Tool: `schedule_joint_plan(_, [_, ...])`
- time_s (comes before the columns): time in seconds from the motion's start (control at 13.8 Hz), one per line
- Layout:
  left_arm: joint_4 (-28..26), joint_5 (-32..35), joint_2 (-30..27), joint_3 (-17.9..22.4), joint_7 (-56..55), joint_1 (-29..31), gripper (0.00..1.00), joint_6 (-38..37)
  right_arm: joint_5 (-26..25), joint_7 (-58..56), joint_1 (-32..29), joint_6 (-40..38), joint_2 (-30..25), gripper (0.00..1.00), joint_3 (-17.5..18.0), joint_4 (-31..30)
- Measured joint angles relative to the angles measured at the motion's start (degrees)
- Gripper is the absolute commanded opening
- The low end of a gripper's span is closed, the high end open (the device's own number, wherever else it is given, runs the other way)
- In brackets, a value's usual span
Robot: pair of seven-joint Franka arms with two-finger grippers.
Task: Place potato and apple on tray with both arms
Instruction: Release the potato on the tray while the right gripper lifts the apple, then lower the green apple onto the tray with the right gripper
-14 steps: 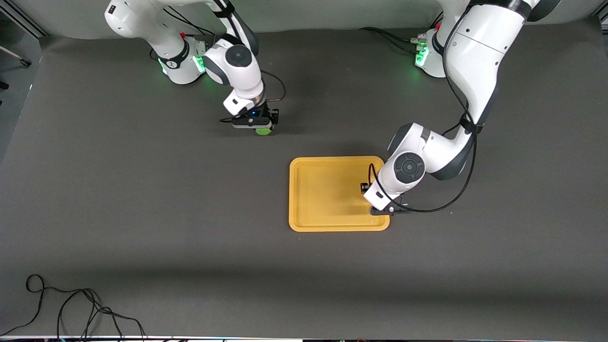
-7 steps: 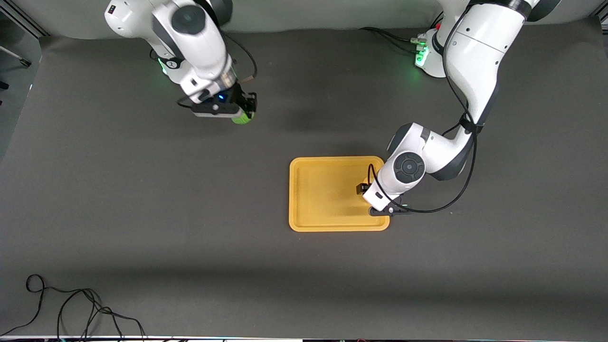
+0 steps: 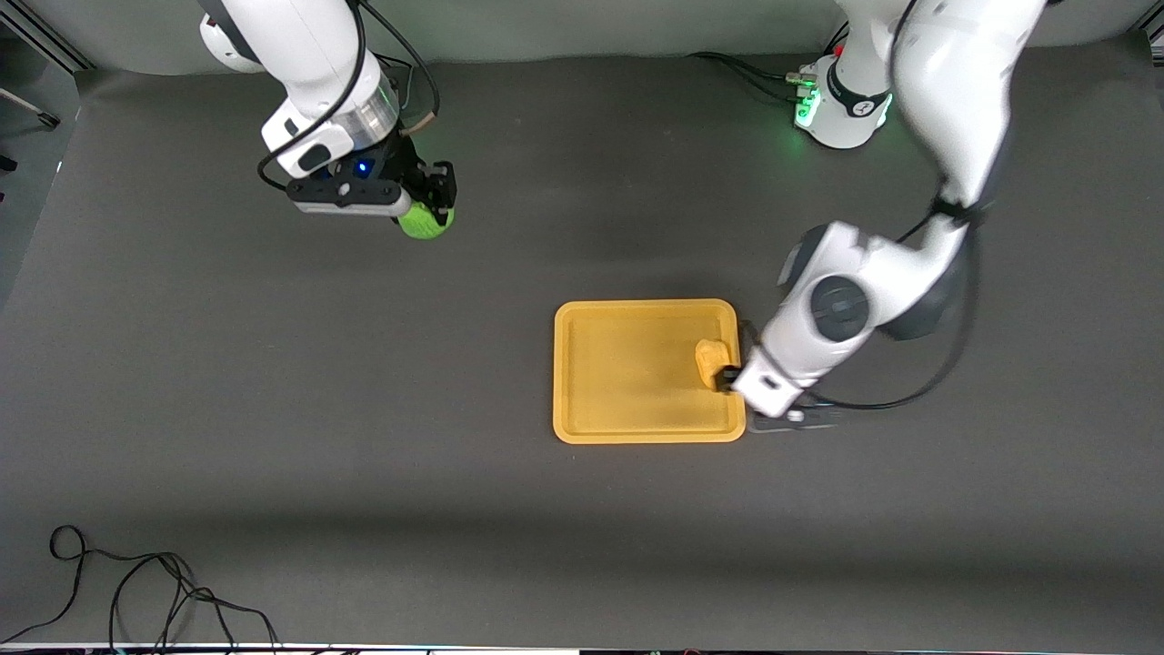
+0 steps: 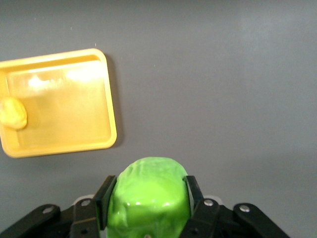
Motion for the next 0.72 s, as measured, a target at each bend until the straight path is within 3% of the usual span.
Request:
schedule_joint_plan(0.36, [0.0, 0.0, -14.3, 2.0, 20.8, 10.3, 1.0, -14.5, 8.9, -3.1, -4.2, -1.1, 18.6, 0.49, -0.8, 19.5])
schedule_joint_plan(0.72, [-1.8, -0.7, -21.0, 2.3, 39.8, 19.3, 1.0, -17.5, 12.0, -2.0, -4.3, -4.2, 40.2, 0.42, 1.5, 43.9])
